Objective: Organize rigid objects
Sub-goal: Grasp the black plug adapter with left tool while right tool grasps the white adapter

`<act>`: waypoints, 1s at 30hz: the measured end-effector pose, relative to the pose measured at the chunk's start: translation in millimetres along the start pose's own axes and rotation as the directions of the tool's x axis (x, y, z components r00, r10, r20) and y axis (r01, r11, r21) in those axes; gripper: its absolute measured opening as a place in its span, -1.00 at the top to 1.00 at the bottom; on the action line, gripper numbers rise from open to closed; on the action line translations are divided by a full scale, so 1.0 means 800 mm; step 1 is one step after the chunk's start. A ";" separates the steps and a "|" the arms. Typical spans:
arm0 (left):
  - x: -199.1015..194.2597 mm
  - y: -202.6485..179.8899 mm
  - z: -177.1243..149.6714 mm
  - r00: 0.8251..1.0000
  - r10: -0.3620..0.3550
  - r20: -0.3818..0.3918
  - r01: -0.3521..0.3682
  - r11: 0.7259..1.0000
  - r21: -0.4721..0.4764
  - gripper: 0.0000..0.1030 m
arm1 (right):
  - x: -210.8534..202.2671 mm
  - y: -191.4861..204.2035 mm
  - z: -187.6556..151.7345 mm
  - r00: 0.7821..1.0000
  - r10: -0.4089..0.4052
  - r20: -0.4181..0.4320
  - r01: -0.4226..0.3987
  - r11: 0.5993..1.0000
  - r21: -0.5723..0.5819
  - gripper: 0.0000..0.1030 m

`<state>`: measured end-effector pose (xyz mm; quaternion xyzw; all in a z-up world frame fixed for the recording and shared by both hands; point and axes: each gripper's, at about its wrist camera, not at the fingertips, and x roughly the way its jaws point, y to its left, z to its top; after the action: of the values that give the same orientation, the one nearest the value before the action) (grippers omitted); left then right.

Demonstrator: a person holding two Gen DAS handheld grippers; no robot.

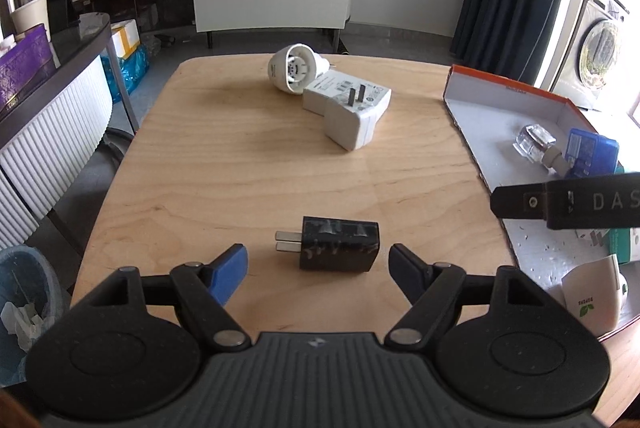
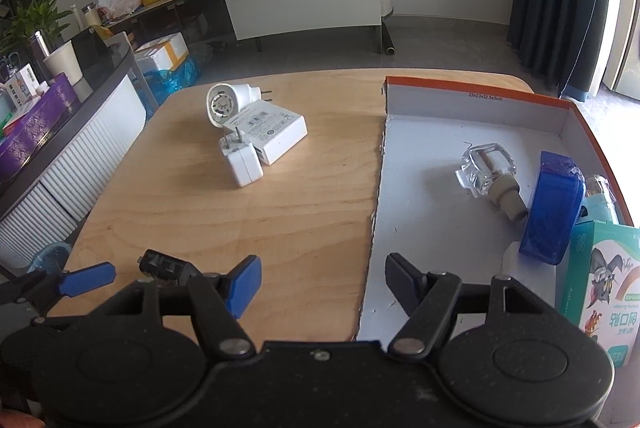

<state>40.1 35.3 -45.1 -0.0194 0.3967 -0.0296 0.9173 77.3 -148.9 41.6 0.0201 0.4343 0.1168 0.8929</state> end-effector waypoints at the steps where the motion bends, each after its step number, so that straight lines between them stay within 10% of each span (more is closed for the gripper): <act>1: 0.003 -0.002 -0.001 1.000 0.000 -0.001 0.000 1.000 0.001 -0.54 | 0.001 0.000 0.000 1.000 0.000 -0.001 0.000 1.000 -0.001 -0.61; 12: 0.030 -0.006 -0.008 0.999 0.001 0.044 -0.003 0.999 0.046 -0.20 | 0.010 0.001 0.001 1.000 -0.001 -0.010 0.001 1.000 -0.004 -0.61; 30: 0.017 0.045 0.038 0.996 0.043 0.081 -0.037 0.996 -0.078 -0.19 | 0.075 0.044 0.065 0.985 0.173 -0.009 -0.173 0.983 -0.065 -0.55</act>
<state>73.5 70.7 -36.3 -0.0476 0.3598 0.0049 0.9318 147.1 -98.1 32.8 0.0282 0.4281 0.2082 0.8790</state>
